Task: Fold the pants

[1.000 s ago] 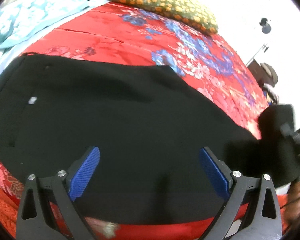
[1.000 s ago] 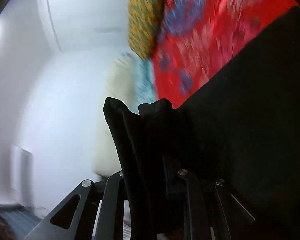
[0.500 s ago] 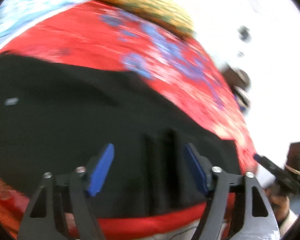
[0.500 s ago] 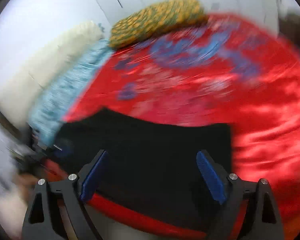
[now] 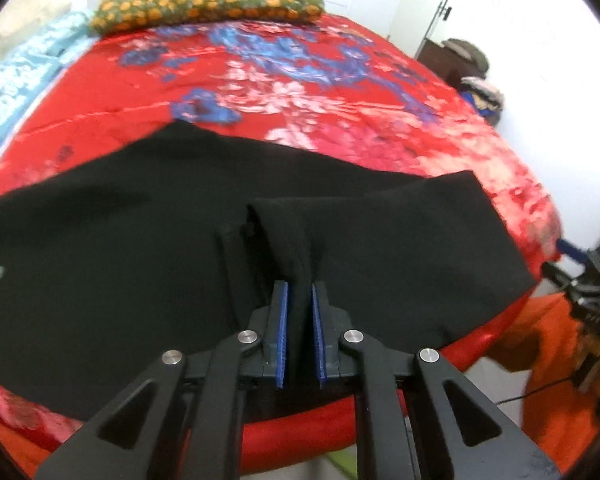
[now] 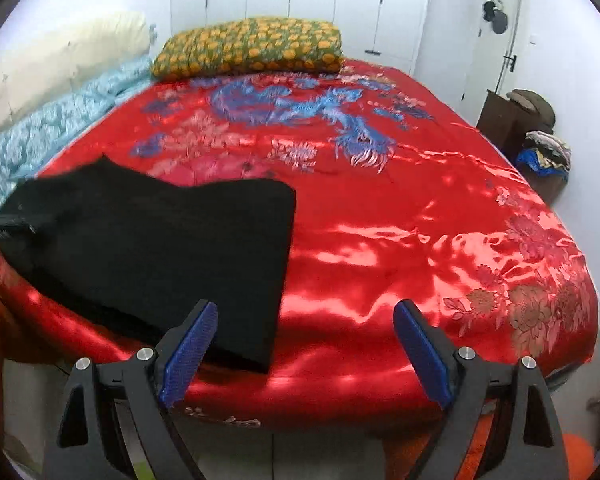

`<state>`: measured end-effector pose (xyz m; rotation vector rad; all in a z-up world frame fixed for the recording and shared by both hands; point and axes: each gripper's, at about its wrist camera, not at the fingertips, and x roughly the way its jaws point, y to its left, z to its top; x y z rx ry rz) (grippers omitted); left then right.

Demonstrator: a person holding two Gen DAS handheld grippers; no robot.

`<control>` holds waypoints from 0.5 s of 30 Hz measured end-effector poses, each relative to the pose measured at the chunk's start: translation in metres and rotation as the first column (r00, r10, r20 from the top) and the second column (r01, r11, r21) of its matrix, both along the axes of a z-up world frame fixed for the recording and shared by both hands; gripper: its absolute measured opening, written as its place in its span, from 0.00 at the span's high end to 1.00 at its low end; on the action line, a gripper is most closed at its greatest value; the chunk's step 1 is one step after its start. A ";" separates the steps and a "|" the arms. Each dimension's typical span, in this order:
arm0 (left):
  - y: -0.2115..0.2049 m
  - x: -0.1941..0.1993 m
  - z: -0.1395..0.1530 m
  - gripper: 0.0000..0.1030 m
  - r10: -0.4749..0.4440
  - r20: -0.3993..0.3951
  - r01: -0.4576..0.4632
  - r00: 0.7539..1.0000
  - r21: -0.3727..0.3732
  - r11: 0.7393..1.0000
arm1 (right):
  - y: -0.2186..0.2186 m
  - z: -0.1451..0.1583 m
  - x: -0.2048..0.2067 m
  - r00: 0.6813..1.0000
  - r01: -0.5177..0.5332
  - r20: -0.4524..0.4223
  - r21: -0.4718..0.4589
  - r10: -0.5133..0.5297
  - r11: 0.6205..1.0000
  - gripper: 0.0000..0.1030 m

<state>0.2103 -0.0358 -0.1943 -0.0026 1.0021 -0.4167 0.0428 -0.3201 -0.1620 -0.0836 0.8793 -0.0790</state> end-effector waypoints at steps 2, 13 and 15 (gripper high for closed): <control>0.004 0.004 -0.009 0.83 0.022 0.000 -0.022 1.000 0.032 0.999 | 0.007 -0.003 0.010 1.000 -0.025 0.009 0.024 0.025 0.999 0.13; 0.033 -0.007 -0.005 0.27 0.167 0.012 -0.167 0.986 -0.011 0.986 | 0.042 -0.057 0.047 0.978 -0.156 -0.127 0.088 0.166 0.984 0.07; 0.045 -0.009 0.004 0.27 0.227 0.038 -0.224 0.973 -0.075 0.972 | 0.031 -0.058 0.051 0.979 -0.118 -0.147 0.138 0.138 0.983 0.04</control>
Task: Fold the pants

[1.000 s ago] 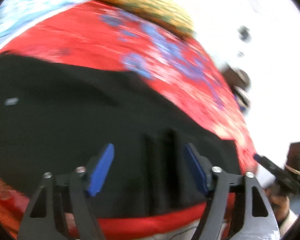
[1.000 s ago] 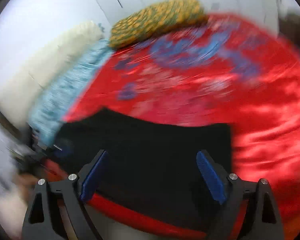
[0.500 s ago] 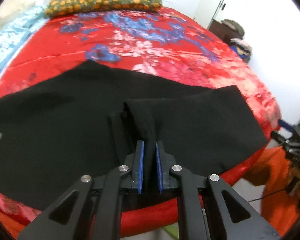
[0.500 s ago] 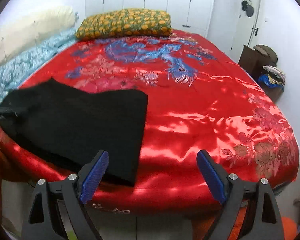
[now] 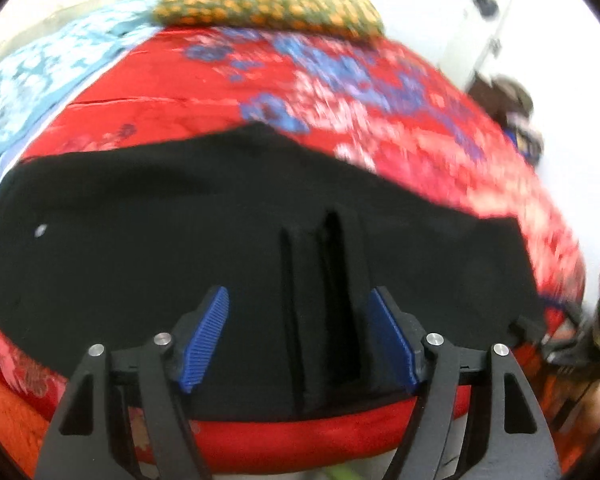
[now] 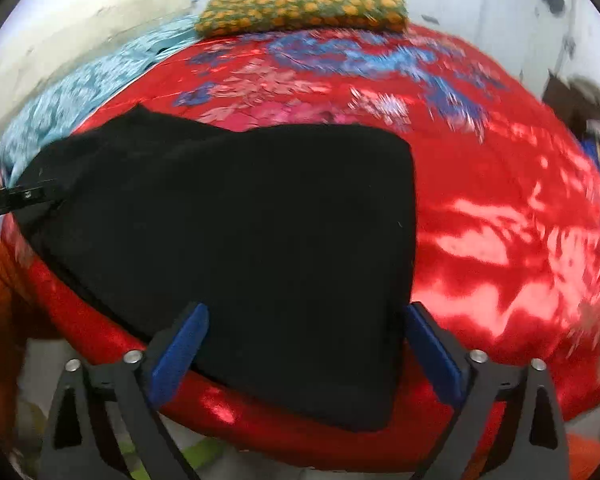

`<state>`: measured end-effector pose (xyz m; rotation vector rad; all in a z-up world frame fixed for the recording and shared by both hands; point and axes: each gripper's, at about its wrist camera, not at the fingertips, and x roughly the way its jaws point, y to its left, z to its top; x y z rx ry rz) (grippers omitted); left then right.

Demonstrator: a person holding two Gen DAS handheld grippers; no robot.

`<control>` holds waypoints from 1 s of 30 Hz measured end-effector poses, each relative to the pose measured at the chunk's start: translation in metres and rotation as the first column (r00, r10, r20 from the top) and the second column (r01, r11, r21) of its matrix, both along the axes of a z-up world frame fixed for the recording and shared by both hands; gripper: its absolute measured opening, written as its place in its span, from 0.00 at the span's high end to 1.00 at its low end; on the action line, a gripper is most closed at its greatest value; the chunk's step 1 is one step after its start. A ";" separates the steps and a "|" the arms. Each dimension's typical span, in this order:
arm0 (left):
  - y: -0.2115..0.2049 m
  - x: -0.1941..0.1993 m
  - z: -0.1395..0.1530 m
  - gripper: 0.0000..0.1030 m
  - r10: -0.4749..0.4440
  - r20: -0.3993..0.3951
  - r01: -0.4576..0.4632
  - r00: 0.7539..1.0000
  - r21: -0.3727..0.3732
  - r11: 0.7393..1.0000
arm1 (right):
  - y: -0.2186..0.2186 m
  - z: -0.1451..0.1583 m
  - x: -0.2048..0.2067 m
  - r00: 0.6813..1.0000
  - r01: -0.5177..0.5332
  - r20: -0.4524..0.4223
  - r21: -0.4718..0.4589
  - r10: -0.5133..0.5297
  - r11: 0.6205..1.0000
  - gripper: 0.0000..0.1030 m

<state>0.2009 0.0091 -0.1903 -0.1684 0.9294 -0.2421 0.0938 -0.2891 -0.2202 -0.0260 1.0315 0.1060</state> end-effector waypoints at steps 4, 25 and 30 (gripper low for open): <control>-0.002 -0.009 0.021 0.22 0.048 0.130 -0.047 0.990 -0.005 0.999 | -0.015 0.002 -0.004 0.998 0.067 -0.002 0.036 -0.067 0.997 0.04; -0.087 -0.002 -0.035 0.16 -0.273 -0.066 0.281 0.960 0.166 0.945 | 0.022 0.064 -0.019 0.957 0.046 0.291 -0.128 -0.007 0.991 0.00; -0.089 -0.005 -0.035 0.13 -0.275 -0.070 0.284 0.959 0.170 0.944 | 0.044 0.044 -0.011 0.968 -0.036 0.238 -0.187 0.081 0.982 0.00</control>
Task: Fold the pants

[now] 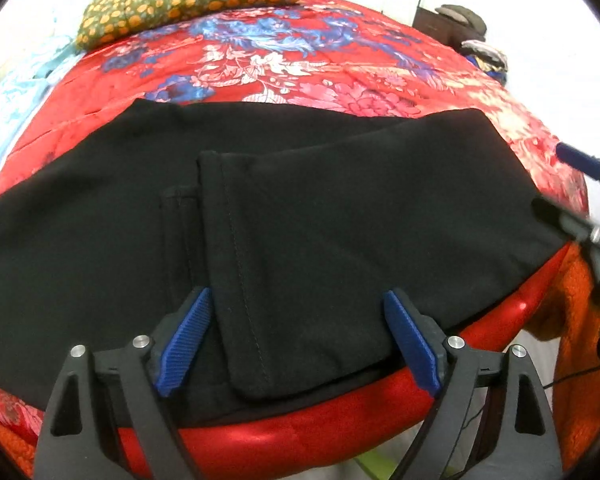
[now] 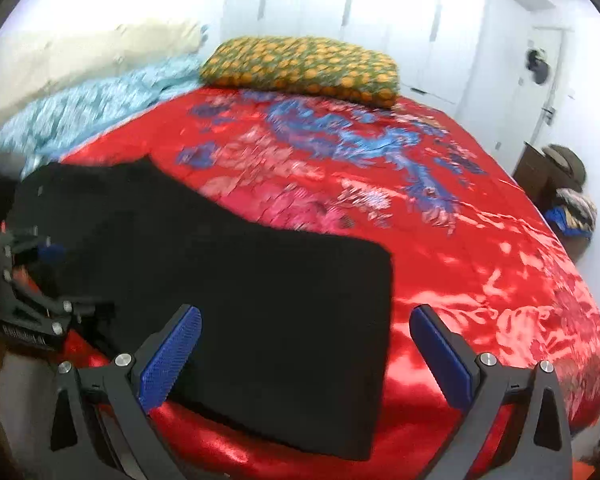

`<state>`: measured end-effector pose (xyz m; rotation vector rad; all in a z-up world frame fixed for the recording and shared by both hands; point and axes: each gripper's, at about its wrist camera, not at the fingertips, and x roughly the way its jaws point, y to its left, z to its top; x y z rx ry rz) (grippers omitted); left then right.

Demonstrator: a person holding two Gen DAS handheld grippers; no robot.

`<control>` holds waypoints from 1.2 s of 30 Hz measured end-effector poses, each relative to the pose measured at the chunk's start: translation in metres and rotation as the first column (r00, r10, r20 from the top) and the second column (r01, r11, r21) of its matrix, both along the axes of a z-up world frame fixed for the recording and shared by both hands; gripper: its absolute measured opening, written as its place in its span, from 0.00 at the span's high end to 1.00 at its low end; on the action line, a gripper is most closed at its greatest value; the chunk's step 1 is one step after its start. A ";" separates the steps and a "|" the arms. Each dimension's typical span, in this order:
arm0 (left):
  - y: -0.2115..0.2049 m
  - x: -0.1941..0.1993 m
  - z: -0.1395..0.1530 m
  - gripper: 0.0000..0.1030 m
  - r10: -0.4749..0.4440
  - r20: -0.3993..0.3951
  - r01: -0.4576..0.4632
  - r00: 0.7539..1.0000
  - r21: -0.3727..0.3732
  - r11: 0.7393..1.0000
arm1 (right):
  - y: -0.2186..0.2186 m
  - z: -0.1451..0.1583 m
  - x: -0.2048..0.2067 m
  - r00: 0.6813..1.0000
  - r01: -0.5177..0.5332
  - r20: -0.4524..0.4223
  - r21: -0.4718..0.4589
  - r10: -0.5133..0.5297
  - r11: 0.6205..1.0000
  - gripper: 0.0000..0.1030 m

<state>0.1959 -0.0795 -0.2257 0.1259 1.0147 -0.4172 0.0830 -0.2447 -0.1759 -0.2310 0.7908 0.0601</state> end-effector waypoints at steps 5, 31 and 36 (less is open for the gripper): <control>0.003 -0.002 -0.002 0.10 -0.020 -0.020 0.020 1.000 0.001 1.000 | 0.010 -0.033 0.013 0.987 -0.075 -0.142 0.028 0.079 0.997 0.00; -0.001 0.002 -0.005 0.02 -0.096 -0.071 0.096 0.993 0.004 0.995 | 0.007 -0.057 0.016 0.980 -0.010 -0.197 0.058 0.021 0.998 0.00; -0.001 0.001 -0.004 0.01 -0.099 -0.070 0.100 0.993 0.007 0.995 | 0.008 -0.057 0.016 0.980 -0.009 -0.199 0.055 0.020 0.998 0.00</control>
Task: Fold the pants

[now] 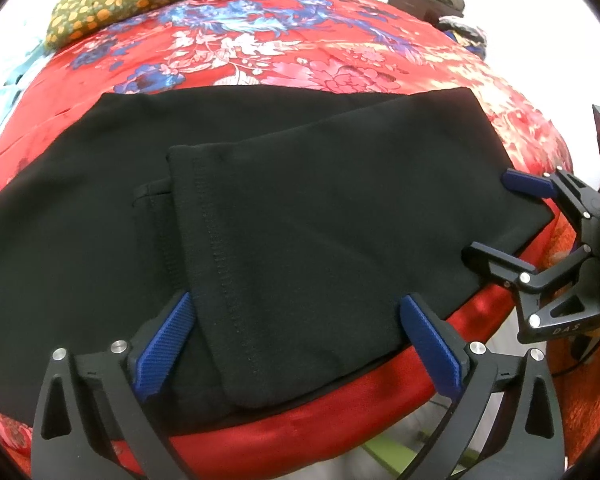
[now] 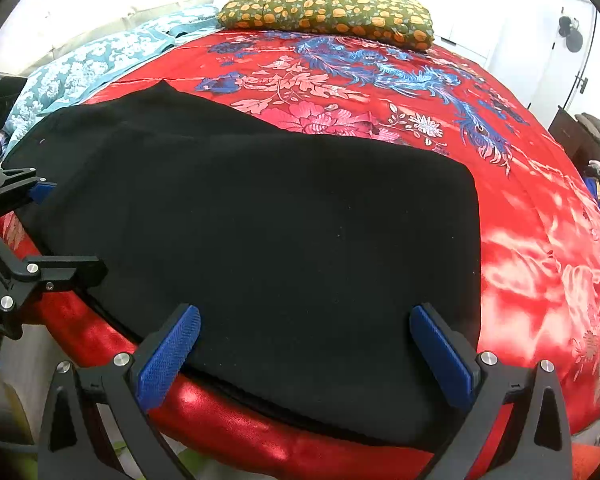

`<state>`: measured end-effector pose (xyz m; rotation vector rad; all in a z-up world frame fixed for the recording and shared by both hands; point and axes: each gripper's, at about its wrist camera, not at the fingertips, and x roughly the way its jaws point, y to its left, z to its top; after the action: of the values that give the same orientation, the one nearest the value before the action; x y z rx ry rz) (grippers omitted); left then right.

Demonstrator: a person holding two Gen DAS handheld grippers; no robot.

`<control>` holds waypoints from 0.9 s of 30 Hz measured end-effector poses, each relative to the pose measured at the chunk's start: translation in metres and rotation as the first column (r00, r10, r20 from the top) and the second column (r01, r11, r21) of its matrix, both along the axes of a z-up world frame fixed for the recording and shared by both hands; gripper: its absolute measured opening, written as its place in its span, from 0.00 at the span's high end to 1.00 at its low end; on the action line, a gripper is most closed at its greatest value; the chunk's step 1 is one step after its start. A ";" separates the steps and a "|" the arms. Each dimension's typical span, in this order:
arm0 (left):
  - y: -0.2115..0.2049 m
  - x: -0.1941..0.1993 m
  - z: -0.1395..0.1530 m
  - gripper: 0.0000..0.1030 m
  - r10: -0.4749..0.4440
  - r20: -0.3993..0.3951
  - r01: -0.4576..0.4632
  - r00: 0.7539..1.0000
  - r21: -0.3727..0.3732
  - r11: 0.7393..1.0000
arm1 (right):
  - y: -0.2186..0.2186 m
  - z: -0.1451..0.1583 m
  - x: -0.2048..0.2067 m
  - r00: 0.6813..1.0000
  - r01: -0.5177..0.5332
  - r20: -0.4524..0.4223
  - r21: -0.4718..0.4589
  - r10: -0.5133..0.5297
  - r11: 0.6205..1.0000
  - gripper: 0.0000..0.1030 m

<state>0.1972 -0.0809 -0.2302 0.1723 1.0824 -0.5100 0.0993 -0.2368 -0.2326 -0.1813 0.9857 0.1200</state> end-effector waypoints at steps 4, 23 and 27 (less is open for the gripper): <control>0.000 -0.001 0.000 0.01 -0.001 0.003 0.001 1.000 0.000 1.000 | 0.000 0.000 0.000 1.000 0.002 0.003 0.000 -0.002 1.000 0.00; 0.060 0.006 0.056 0.04 0.214 0.104 -0.194 0.971 -0.170 0.966 | 0.002 -0.001 -0.004 1.000 0.007 0.027 -0.013 -0.007 1.000 0.00; 0.102 0.017 0.051 0.04 0.351 0.036 -0.341 0.936 -0.172 0.924 | 0.002 -0.001 -0.004 1.000 0.009 0.027 -0.016 -0.008 1.000 0.00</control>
<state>0.2144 0.0208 -0.1787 -0.1457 0.9750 -0.2690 0.0953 -0.2346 -0.2333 -0.1934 0.9608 0.1014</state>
